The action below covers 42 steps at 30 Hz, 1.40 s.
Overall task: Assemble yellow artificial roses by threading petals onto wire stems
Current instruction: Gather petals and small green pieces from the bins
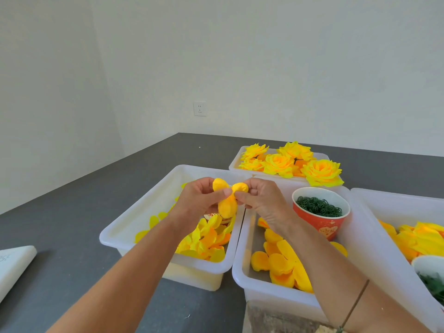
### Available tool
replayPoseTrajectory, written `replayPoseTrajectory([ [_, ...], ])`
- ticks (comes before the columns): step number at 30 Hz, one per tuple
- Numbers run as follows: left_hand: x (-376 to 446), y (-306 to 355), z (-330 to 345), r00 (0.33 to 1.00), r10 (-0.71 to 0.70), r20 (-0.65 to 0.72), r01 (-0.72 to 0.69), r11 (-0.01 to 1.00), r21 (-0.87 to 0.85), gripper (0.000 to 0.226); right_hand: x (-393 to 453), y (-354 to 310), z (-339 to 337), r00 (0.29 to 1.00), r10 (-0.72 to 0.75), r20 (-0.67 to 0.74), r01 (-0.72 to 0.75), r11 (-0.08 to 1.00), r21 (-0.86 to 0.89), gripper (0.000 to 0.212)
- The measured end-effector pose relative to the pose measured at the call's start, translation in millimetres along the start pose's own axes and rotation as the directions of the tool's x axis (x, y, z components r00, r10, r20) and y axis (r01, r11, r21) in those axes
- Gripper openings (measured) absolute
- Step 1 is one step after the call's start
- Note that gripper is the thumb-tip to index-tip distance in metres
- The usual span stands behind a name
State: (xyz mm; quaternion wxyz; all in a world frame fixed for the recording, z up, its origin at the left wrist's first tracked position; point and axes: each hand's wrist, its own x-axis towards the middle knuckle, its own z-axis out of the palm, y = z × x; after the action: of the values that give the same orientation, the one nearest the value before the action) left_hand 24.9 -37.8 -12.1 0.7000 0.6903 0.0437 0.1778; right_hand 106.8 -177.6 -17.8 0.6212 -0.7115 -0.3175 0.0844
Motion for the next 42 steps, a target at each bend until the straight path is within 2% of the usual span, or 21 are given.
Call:
replayPoseTrajectory([
  [2, -1, -1, 0, 1.0, -0.004, -0.029, 0.007, 0.995, 0.097, 0.016, -2, -1, 2, 0.999, -0.024, 0.031, 0.026, 0.998, -0.059, 0.01],
  [4, 0, -1, 0, 0.999, -0.023, -0.042, 0.028, 0.993, 0.111, 0.019, -3, -1, 4, 0.998, -0.043, 0.039, 0.045, 0.997, -0.06, 0.006],
  [5, 0, -1, -1, 0.999, -0.031, -0.04, 0.035, 0.994, 0.105, 0.018, -4, -3, 5, 0.999, -0.042, 0.031, 0.043, 0.998, -0.043, 0.003],
  [7, -1, 1, -1, 0.999, -0.02, -0.045, 0.023, 0.998, 0.056, 0.015, -5, -5, 6, 1.0, -0.028, 0.011, 0.027, 0.999, 0.018, 0.011],
  [11, -2, 6, -2, 0.997, 0.014, -0.075, -0.021, 0.996, -0.087, 0.017, -8, -7, 4, 0.996, 0.021, 0.081, -0.022, 1.0, 0.001, 0.011],
  [14, -2, 5, 0, 0.998, 0.016, -0.065, -0.018, 0.999, -0.037, 0.024, -7, -6, 3, 0.997, 0.067, 0.032, -0.068, 0.997, 0.048, 0.002],
  [15, -2, 4, 2, 0.998, 0.015, -0.065, -0.015, 1.0, 0.012, 0.025, -6, -6, 2, 0.998, 0.068, 0.012, -0.069, 0.997, 0.018, 0.002],
  [19, -1, 0, 6, 0.996, 0.066, -0.058, -0.054, 0.98, 0.19, 0.028, -4, -2, 3, 0.998, -0.014, -0.058, -0.007, 0.936, -0.351, 0.009],
  [21, 0, -1, 7, 0.99, 0.121, -0.074, -0.098, 0.961, 0.258, 0.028, -4, 1, 7, 0.994, -0.034, -0.101, -0.009, 0.915, -0.404, 0.015],
  [22, 0, -1, 7, 0.987, 0.14, -0.081, -0.113, 0.955, 0.274, 0.028, -4, 1, 8, 0.994, -0.017, -0.108, -0.024, 0.93, -0.366, 0.017],
  [24, -1, -1, 6, 0.985, 0.135, -0.109, -0.105, 0.964, 0.245, 0.027, -4, 1, 5, 0.995, 0.062, -0.08, -0.074, 0.986, -0.15, 0.013],
  [26, -1, 1, 3, 0.988, 0.067, -0.138, -0.052, 0.992, 0.111, 0.026, -5, -3, 2, 0.989, 0.147, -0.017, -0.145, 0.985, 0.098, 0.008],
  [27, -1, 1, 2, 0.991, 0.032, -0.131, -0.029, 0.999, 0.026, 0.026, -4, -4, 0, 0.985, 0.173, 0.006, -0.172, 0.972, 0.159, 0.009],
  [29, -1, 3, -1, 0.995, 0.004, -0.105, -0.012, 0.997, -0.072, 0.024, -4, -5, 0, 0.981, 0.186, 0.046, -0.192, 0.968, 0.164, 0.011],
  [32, -2, 2, -2, 0.997, 0.012, -0.082, -0.019, 0.997, -0.08, 0.022, -5, -7, 0, 0.977, 0.199, 0.08, -0.209, 0.964, 0.164, 0.009],
  [34, -1, -1, -2, 0.998, 0.006, -0.067, -0.009, 0.999, -0.04, 0.02, -6, -8, -3, 0.982, 0.184, 0.045, -0.189, 0.968, 0.167, 0.004],
  [37, -1, -4, 1, 1.0, 0.005, -0.012, -0.004, 0.994, 0.11, 0.017, -7, -7, -6, 0.993, 0.111, -0.026, -0.11, 0.993, 0.036, 0.011],
  [39, -2, -4, 2, 1.0, -0.015, 0.009, 0.013, 0.989, 0.145, 0.019, -8, -6, -6, 0.995, 0.095, -0.027, -0.095, 0.995, -0.009, 0.015],
  [42, -4, -2, 1, 1.0, -0.009, -0.002, 0.009, 0.991, 0.136, 0.017, -9, -9, -9, 0.986, 0.152, 0.061, -0.158, 0.981, 0.11, 0.007],
])
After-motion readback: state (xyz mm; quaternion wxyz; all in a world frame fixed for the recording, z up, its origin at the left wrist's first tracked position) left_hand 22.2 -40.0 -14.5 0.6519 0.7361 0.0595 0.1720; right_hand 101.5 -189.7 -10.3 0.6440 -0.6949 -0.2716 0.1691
